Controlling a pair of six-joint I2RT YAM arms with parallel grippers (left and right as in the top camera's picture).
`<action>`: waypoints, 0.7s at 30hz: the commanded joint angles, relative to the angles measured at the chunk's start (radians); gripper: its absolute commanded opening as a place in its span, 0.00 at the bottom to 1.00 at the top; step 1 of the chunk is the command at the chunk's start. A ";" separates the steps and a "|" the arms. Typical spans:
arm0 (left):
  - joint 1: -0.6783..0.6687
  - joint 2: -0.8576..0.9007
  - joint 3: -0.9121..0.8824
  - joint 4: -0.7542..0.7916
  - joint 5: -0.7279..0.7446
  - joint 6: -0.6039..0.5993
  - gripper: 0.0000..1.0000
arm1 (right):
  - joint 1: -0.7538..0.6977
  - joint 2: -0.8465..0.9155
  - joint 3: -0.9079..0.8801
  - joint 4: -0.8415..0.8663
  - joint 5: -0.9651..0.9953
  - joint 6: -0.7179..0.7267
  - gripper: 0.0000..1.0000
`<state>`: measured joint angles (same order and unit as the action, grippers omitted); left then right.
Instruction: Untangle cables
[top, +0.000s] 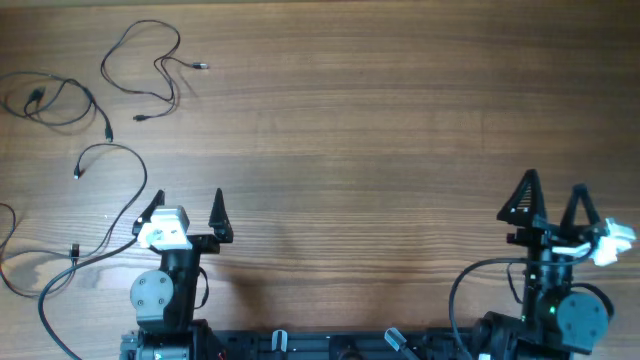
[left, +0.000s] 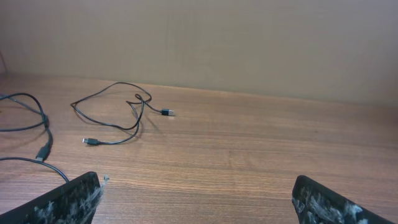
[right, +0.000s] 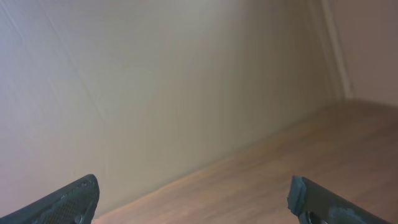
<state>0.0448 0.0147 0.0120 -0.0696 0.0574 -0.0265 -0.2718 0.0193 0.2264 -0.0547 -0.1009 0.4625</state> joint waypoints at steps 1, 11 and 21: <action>-0.006 -0.004 -0.006 -0.002 0.008 0.019 1.00 | -0.001 -0.013 -0.083 0.064 -0.088 0.031 1.00; -0.006 -0.004 -0.006 -0.002 0.008 0.019 1.00 | 0.000 -0.015 -0.222 0.222 -0.101 0.009 1.00; -0.006 -0.004 -0.006 -0.002 0.008 0.019 1.00 | 0.000 -0.016 -0.222 0.071 -0.113 -0.026 1.00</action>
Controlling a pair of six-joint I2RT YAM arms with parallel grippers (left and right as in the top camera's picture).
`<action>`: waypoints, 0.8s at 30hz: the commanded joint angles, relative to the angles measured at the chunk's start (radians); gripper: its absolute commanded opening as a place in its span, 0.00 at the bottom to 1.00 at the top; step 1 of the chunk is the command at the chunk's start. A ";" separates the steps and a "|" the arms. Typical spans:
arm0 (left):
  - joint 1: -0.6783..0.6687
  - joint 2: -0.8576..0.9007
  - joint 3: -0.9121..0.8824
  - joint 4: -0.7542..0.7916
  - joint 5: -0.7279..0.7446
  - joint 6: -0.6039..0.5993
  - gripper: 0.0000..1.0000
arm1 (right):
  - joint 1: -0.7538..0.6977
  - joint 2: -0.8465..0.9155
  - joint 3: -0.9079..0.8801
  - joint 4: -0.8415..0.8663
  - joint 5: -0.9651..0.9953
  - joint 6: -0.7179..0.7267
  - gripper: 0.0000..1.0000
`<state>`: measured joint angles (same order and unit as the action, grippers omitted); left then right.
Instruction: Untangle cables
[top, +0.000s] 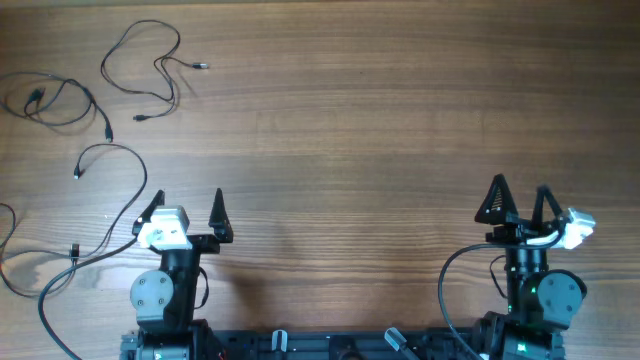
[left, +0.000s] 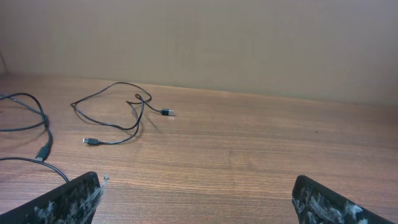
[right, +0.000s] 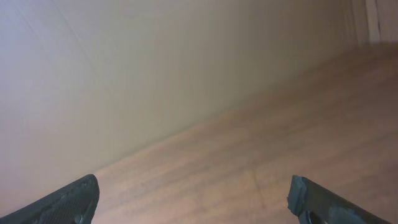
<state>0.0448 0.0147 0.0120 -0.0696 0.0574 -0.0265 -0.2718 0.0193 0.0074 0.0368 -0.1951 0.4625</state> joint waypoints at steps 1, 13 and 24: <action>-0.006 -0.004 -0.006 -0.002 0.008 0.019 1.00 | 0.000 -0.016 -0.003 -0.019 -0.026 -0.047 1.00; -0.006 -0.004 -0.006 -0.002 0.008 0.019 1.00 | 0.051 -0.016 -0.003 -0.025 -0.033 -0.325 1.00; -0.006 -0.004 -0.006 -0.002 0.008 0.019 1.00 | 0.051 -0.016 -0.003 -0.026 -0.032 -0.335 1.00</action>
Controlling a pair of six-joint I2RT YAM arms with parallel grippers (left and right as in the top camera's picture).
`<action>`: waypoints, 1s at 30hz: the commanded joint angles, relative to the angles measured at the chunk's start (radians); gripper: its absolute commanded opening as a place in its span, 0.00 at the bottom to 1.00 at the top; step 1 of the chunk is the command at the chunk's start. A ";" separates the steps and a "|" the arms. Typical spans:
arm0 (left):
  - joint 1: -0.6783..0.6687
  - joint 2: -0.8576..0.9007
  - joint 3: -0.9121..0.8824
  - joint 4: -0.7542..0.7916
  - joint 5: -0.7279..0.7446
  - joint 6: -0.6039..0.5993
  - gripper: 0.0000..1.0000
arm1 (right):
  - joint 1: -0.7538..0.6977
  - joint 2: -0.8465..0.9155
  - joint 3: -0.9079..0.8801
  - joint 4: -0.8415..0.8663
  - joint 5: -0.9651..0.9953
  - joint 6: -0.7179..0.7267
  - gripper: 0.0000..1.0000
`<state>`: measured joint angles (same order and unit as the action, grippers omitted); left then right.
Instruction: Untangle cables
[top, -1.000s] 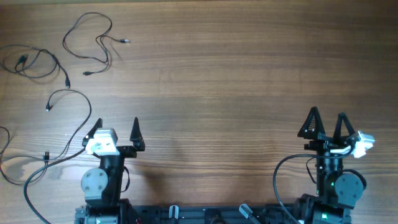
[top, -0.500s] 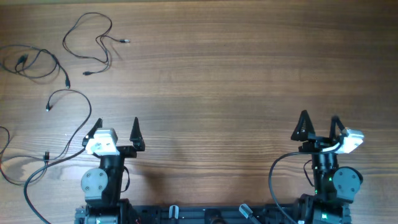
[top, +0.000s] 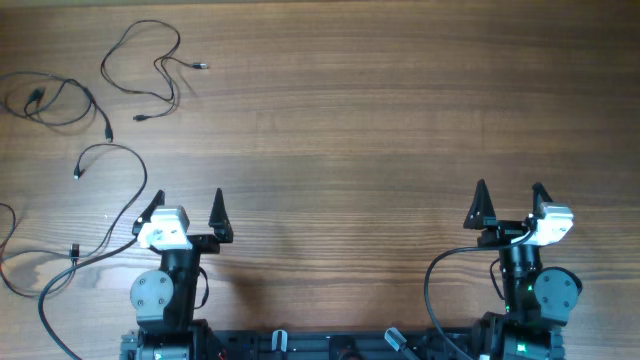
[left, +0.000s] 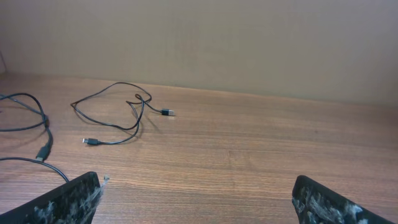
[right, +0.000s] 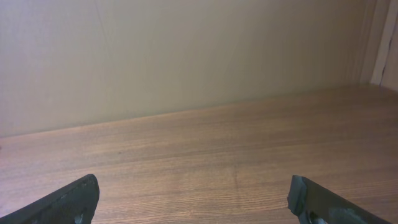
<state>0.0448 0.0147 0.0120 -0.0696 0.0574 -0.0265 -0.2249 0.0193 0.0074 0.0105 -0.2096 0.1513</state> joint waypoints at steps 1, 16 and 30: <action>-0.006 -0.004 -0.006 -0.002 0.008 0.019 1.00 | 0.004 -0.016 -0.003 0.001 -0.018 -0.047 1.00; -0.006 -0.004 -0.006 -0.002 0.008 0.019 1.00 | 0.004 -0.016 -0.003 0.003 0.002 -0.055 1.00; -0.006 -0.004 -0.006 -0.002 0.008 0.019 1.00 | 0.040 -0.016 -0.003 0.003 0.002 -0.055 1.00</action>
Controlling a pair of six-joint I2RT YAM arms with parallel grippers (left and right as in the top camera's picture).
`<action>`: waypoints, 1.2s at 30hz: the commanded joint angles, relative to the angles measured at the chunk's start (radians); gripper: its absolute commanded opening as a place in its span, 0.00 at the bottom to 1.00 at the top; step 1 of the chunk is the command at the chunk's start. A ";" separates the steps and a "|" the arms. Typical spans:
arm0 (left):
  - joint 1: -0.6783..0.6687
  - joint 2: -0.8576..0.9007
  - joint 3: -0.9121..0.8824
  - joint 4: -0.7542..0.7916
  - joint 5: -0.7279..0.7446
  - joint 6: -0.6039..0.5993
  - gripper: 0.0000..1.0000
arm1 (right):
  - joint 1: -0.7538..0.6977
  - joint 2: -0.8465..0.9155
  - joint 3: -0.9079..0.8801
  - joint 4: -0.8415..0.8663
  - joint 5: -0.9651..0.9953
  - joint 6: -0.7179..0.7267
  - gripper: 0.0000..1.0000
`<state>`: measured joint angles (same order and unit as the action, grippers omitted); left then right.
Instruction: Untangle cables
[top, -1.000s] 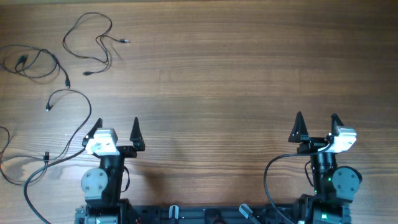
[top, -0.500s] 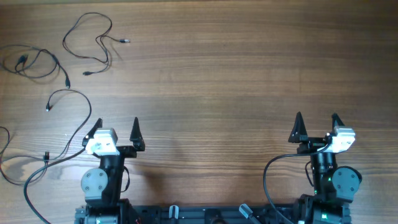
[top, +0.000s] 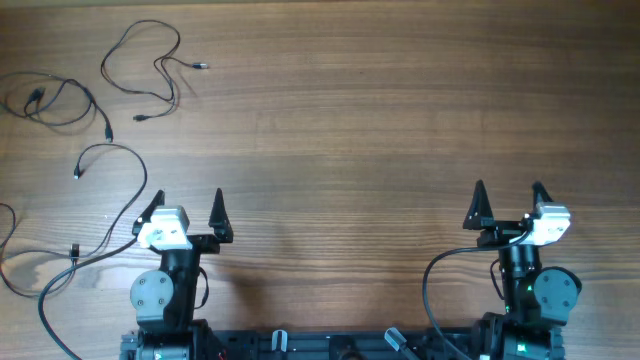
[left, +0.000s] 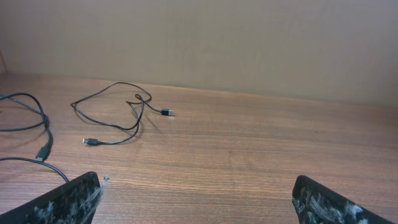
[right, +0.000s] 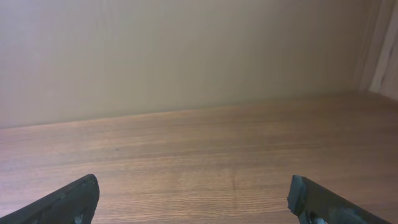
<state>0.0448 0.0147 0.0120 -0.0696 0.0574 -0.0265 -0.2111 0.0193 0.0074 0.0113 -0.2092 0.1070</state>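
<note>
Three thin black cables lie apart at the table's far left: a looped one (top: 160, 65), also in the left wrist view (left: 138, 106); a second (top: 92, 100) at the left edge (left: 43, 121); a third (top: 112, 146) that runs down past the left arm. My left gripper (top: 187, 205) (left: 196, 199) stands open near the front edge, holding nothing, a little right of the third cable. My right gripper (top: 508, 195) (right: 196, 199) is open over bare wood at the front right, far from all cables.
The wooden table (top: 360, 120) fills the overhead view. A beige wall (right: 186, 50) closes the far side. The arm bases and a dark rail (top: 330, 345) sit at the front edge. A thicker black lead (top: 435, 275) loops beside the right arm's base.
The right wrist has turned very slightly, so its view of the table's far edge is more level. The left arm and the cables are as they were.
My right gripper first stood at the far right edge, angled outward toward the wall, open. It then stood further left and straighter, then faced squarely forward where it is now. My left gripper stayed open in place and the cables never moved.
</note>
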 joint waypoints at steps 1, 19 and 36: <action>-0.006 -0.004 -0.006 -0.002 0.008 0.019 1.00 | 0.045 -0.016 -0.003 0.003 0.001 -0.010 1.00; -0.006 -0.004 -0.006 -0.002 0.008 0.019 1.00 | 0.075 -0.016 -0.003 -0.006 0.101 -0.072 1.00; -0.006 -0.004 -0.006 -0.002 0.008 0.019 1.00 | 0.076 -0.016 -0.002 -0.006 0.104 -0.052 1.00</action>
<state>0.0448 0.0147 0.0120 -0.0696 0.0574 -0.0265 -0.1398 0.0193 0.0074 0.0063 -0.1257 0.0402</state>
